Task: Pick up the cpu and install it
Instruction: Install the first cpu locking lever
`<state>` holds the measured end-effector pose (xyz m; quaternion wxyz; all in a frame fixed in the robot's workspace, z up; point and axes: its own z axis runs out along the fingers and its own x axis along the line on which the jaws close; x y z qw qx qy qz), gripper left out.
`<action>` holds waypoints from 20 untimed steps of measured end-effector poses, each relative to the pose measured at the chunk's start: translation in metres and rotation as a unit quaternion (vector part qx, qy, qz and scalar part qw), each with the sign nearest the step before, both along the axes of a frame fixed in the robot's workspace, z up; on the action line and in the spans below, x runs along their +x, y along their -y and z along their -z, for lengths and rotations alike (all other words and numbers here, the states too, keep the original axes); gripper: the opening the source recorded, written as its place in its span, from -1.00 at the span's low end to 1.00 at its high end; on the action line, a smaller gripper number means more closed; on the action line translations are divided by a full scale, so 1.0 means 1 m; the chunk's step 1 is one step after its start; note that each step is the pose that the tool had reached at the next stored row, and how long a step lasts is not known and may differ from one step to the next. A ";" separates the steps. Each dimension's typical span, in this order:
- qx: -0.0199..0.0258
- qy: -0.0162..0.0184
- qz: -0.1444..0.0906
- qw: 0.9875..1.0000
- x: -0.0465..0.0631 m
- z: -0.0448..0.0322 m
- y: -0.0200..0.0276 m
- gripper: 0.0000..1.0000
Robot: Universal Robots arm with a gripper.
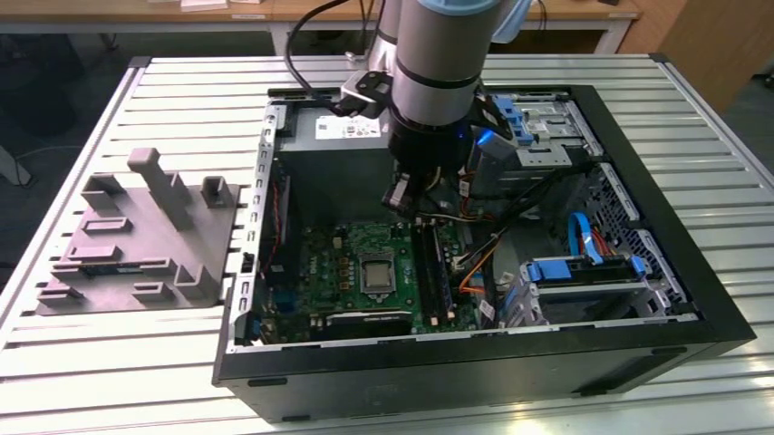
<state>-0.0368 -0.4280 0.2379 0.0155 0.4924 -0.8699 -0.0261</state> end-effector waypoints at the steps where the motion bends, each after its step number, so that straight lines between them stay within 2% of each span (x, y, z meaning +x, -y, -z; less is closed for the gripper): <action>1: 0.000 0.000 -0.004 1.000 0.000 0.0000 0.0000 -0.79; 6: -0.002 0.000 -0.014 1.000 -0.002 0.0002 0.0025 -0.79; 14: -0.003 0.000 -0.018 1.000 -0.006 0.0002 0.0157 -0.79; 20: -0.003 0.001 -0.040 0.999 -0.007 0.0003 0.0178 -0.79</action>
